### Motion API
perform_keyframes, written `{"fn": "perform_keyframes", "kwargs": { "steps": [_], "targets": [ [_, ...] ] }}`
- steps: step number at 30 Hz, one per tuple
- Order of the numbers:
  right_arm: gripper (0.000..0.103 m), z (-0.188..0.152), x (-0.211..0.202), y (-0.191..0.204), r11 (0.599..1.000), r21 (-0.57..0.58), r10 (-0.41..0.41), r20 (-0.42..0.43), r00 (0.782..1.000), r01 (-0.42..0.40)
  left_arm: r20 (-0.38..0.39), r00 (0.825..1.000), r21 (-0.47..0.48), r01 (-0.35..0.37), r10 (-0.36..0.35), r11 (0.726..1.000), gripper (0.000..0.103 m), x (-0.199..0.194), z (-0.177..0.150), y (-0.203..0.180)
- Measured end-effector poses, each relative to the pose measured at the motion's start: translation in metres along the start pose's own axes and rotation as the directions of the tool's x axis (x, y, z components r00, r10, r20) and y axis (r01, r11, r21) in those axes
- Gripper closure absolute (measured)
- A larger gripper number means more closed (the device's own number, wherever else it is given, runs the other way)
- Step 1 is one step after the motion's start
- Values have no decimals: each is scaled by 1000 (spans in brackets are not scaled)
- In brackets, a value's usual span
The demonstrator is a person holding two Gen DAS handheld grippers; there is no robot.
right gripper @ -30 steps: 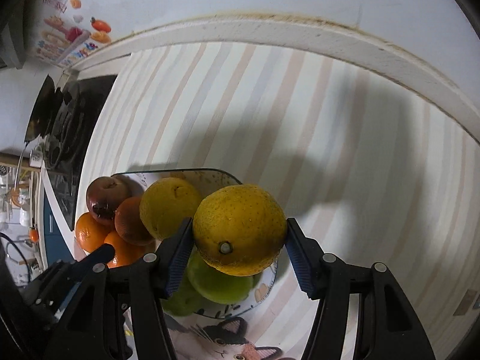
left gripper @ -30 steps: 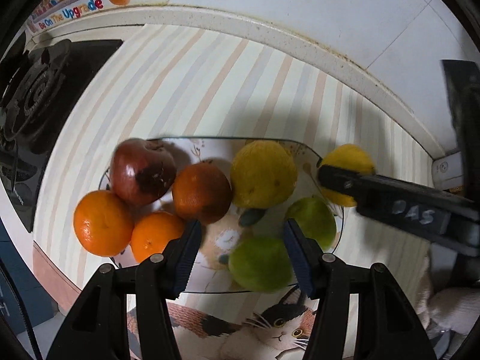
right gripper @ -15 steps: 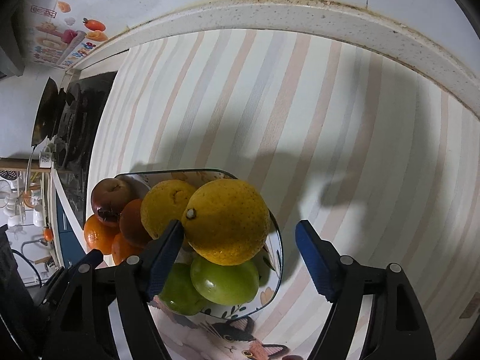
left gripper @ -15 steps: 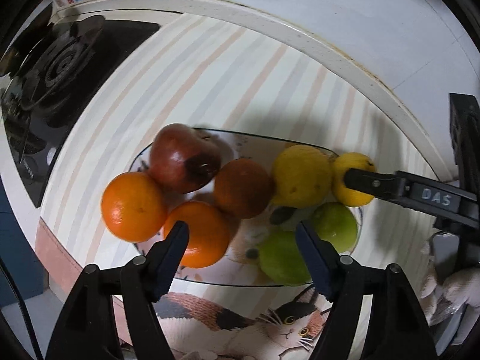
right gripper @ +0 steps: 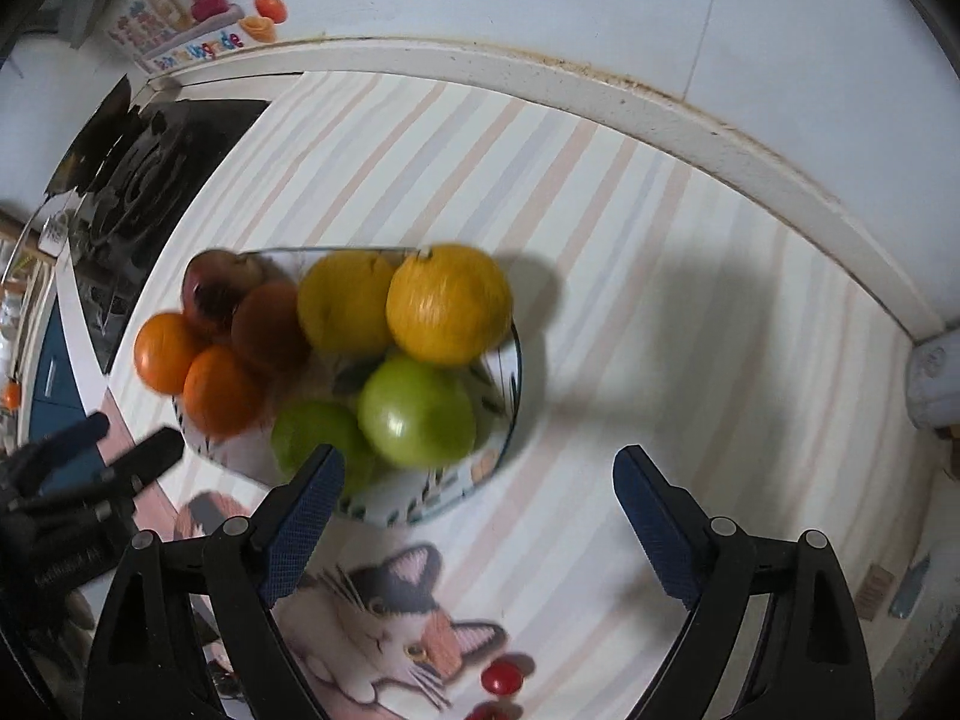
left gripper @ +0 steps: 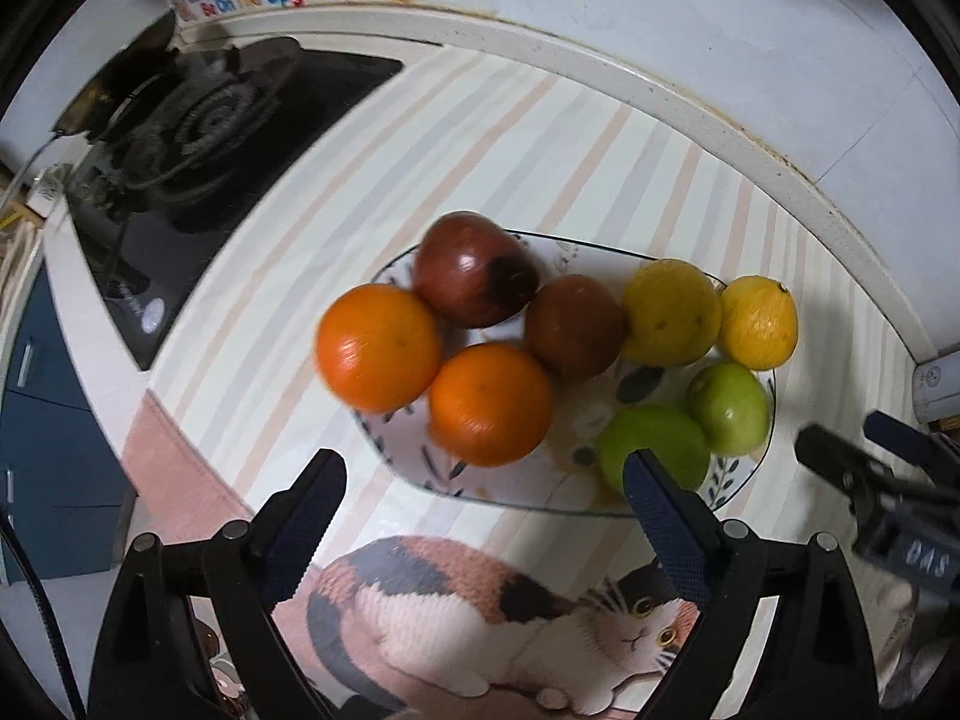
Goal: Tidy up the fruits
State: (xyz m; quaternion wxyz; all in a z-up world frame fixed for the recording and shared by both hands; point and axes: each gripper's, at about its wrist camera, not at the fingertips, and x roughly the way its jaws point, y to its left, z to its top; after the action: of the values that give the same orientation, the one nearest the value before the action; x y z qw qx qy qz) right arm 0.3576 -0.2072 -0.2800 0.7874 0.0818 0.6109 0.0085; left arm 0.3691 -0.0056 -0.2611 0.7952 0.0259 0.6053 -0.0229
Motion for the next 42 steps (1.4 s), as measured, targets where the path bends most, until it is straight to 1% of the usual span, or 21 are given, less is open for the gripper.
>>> {"fn": "perform_keyframes", "kwargs": {
  "steps": [5, 7, 9, 14, 22, 27, 32, 36, 40, 42],
  "targets": [
    [10, -24, -28, 5, 1000, -18, -22, 46, 999, 23, 67, 997, -4, -34, 34, 999, 8, -26, -20, 4],
    [10, -31, -42, 6, 1000, -22, -18, 66, 998, 20, 92, 995, -5, -41, 42, 999, 8, -38, -28, 3],
    [10, -40, -57, 6, 999, -29, -21, 90, 996, 24, 111, 993, -5, -40, 41, 999, 8, -49, -35, 4],
    [10, -58, -95, 7, 999, -47, 3, 130, 992, 3, 171, 985, -7, -30, 31, 1000, 8, -83, -52, 1],
    [10, -91, -174, 13, 996, -91, 24, 238, 971, -2, 246, 969, 18, -19, 14, 1000, 8, -144, -80, -10],
    [10, -112, -219, 12, 995, -93, 49, 288, 956, -23, 284, 959, 28, 9, -17, 1000, 8, -179, -100, -14],
    [10, -130, -249, 13, 994, -97, 82, 312, 947, -54, 322, 946, 21, 29, -34, 999, 8, -213, -115, -16],
    [10, -143, -271, 13, 992, -108, 94, 334, 938, -61, 350, 935, 27, 40, -47, 999, 8, -235, -125, -18],
    [10, -152, -286, 12, 992, -112, 100, 354, 930, -64, 356, 932, 32, 59, -67, 998, 8, -248, -135, -21],
    [10, -157, -294, 11, 992, -113, 96, 370, 924, -58, 369, 927, 35, 57, -66, 998, 8, -254, -139, -22]
  ]
}}
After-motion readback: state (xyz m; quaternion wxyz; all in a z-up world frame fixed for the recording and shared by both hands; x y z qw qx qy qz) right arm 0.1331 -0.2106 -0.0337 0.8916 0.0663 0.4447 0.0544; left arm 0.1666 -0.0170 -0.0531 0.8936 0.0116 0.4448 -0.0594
